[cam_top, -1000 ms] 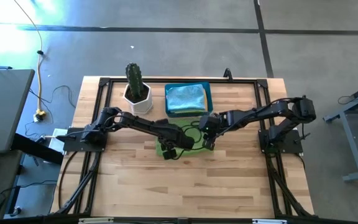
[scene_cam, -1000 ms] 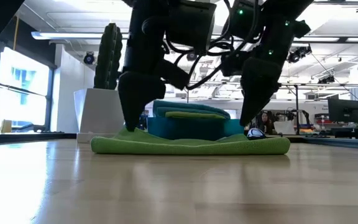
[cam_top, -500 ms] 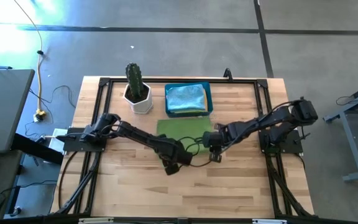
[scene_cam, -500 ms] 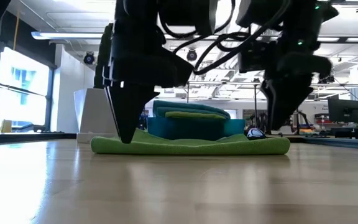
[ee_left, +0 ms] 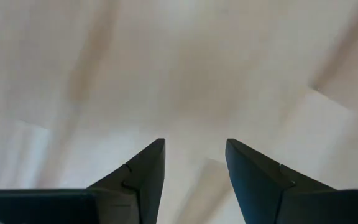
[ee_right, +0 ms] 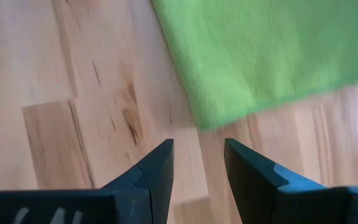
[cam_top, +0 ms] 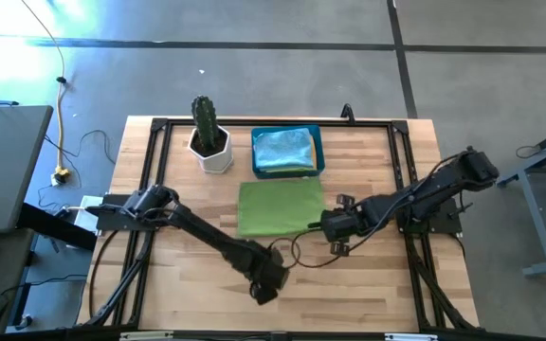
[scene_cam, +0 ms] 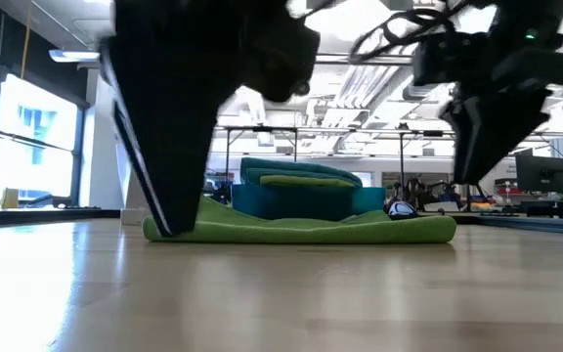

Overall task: Fold microfiber towels
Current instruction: Fold the green microfiber towel

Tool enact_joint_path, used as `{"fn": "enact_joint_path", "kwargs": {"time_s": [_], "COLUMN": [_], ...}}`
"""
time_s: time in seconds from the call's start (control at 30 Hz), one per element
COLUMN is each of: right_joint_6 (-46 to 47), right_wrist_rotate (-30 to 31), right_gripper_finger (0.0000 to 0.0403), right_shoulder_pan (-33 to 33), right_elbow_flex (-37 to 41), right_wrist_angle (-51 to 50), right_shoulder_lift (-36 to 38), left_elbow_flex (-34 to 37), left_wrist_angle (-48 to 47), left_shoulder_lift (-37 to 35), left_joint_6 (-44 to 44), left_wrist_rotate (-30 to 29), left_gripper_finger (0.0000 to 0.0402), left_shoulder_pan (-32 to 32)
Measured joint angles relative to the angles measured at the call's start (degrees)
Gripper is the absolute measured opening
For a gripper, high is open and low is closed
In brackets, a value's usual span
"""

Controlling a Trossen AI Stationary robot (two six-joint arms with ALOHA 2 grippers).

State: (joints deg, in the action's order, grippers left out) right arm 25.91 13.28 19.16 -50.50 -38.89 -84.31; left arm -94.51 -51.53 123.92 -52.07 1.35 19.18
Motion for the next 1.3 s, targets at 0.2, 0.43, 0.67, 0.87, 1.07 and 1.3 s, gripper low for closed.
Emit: {"fn": "enact_joint_path", "kwargs": {"time_s": [0.2,0.43,0.67,0.87,1.07,1.3], "right_joint_6": [10.7,20.8,30.0,35.2,38.0,37.3], "right_wrist_rotate": [0.1,4.7,5.8,8.7,12.6,12.6], "right_gripper_finger": [0.0134,0.0134,0.0134,0.0134,0.0134,0.0134], "right_shoulder_pan": [3.1,5.4,5.4,5.2,3.6,-0.2], "right_elbow_flex": [8.2,14.4,15.1,15.1,15.1,15.1], "right_wrist_angle": [8.4,27.1,34.1,35.8,35.2,28.2], "right_shoulder_lift": [9.1,11.2,4.9,-0.7,-3.4,-5.2], "left_elbow_flex": [-3.3,-8.5,-11.0,-11.0,-11.0,-11.0], "left_wrist_angle": [0.0,-3.4,-12.2,-19.6,-24.0,-27.8], "left_shoulder_lift": [-0.3,-0.3,-0.4,-0.3,-1.0,-5.5], "left_joint_6": [3.1,8.9,20.3,29.7,35.3,36.6], "left_wrist_rotate": [-2.1,-3.8,-4.2,-5.4,-5.8,-6.6], "left_gripper_finger": [0.0158,0.0158,0.0158,0.0158,0.0158,0.0158], "left_shoulder_pan": [2.5,0.7,-2.4,-6.2,-8.6,-8.6]}}
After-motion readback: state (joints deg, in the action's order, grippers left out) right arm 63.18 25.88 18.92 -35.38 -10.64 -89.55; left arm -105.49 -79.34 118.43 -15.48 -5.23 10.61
